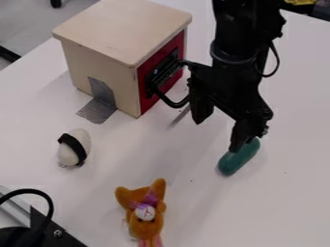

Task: Move the brown rabbit to the top of the table.

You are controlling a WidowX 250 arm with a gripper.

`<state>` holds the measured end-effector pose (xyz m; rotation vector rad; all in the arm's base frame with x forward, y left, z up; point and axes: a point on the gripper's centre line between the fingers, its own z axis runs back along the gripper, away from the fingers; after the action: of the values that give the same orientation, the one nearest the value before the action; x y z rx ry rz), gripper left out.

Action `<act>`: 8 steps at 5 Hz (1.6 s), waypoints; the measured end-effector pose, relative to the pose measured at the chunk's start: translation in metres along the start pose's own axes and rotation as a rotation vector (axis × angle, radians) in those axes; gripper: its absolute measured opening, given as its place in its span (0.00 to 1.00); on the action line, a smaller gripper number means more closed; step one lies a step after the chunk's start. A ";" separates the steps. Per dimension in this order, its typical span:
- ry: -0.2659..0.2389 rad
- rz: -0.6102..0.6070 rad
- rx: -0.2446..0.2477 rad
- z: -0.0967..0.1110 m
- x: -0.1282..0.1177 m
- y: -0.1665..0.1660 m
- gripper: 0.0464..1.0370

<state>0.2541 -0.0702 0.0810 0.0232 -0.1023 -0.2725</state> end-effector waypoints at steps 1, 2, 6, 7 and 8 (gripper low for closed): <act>0.029 -0.003 0.000 -0.007 -0.005 -0.001 0.96; 0.047 -0.017 0.004 -0.009 -0.034 -0.002 0.96; 0.062 -0.025 0.023 -0.037 -0.087 0.000 0.96; 0.102 -0.028 0.040 -0.057 -0.089 0.004 0.96; 0.142 -0.023 0.045 -0.071 -0.094 0.005 0.96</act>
<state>0.1723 -0.0398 0.0018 0.0886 0.0331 -0.2907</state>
